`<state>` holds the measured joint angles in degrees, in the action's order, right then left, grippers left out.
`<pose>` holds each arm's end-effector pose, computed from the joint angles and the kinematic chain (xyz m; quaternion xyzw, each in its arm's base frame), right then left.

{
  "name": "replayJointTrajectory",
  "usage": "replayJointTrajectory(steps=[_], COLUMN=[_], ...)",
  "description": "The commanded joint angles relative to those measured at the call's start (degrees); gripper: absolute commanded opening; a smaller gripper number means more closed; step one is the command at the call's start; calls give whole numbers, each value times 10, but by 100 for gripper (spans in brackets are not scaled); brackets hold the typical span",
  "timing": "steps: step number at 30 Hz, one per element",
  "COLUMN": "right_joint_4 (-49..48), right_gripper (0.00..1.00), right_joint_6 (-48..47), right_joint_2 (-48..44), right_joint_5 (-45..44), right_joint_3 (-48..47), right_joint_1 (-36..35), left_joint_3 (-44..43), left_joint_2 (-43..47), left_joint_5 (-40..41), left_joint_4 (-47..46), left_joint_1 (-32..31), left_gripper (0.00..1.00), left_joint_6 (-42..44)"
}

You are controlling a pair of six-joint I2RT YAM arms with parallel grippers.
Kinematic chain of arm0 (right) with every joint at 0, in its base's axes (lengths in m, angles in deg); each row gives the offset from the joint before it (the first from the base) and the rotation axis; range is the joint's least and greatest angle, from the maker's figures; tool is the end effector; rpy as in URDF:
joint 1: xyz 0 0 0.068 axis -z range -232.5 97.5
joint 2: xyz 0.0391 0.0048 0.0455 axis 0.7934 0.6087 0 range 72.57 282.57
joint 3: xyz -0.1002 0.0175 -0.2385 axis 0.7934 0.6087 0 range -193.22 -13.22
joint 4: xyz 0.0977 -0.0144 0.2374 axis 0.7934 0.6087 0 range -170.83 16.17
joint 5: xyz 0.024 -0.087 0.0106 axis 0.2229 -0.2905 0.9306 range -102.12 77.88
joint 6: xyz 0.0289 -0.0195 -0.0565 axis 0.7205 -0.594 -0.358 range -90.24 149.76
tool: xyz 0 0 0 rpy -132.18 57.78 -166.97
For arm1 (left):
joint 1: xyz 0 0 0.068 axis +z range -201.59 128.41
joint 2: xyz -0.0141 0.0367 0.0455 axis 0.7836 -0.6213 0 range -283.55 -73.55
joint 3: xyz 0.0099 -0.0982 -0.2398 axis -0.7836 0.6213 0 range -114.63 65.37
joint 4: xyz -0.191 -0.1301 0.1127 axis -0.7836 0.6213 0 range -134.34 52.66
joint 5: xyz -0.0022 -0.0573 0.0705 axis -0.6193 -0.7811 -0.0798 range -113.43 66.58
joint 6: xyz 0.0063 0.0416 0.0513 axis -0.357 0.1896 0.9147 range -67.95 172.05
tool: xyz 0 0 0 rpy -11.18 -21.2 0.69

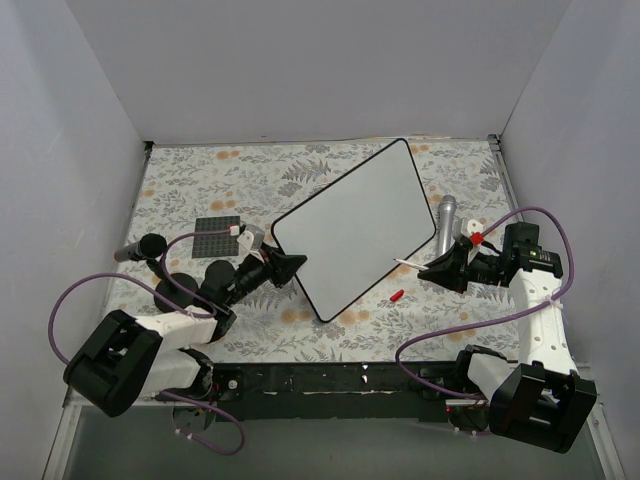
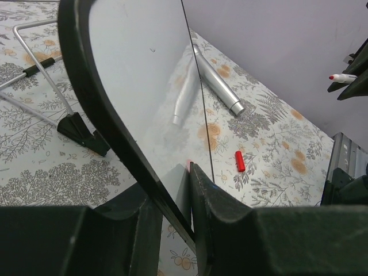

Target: Write a sentence on the whiteboard

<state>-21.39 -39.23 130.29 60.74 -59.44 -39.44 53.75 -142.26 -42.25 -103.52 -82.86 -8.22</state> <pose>0.1704 0.0120 0.2512 -0.4589 0.6547 0.3544 0.4849 0.1911 -0.1358 0.1818 -0.0575 0.6924 -0.5881 0.4141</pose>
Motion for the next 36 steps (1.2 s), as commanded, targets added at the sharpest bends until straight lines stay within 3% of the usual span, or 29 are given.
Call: replayJointTrajectory(steps=[1, 14, 29, 32, 36], right_joint_4=[-8, -7, -3, -2, -3], right_gripper=[1, 1, 1, 1, 1], right_joint_6=[3, 3, 1, 1, 1], right_joint_2=[-9, -9, -13, -15, -15], right_joint_5=[17, 20, 19, 19, 20], right_joint_3=[2, -1, -1, -1, -1], right_joint_1=[1, 2, 2, 2, 1], left_joint_3=[-38, -104, -71, -72, -84], left_joint_2=[7, 96, 102, 95, 76], left_joint_5=[-13, -47, -49, -52, -61], left_joint_4=[-49, 114, 117, 110, 100], left_joint_1=[0, -1, -22, -23, -22], left_gripper=[4, 0, 1, 4, 27], left_joint_6=[25, 166, 179, 174, 160])
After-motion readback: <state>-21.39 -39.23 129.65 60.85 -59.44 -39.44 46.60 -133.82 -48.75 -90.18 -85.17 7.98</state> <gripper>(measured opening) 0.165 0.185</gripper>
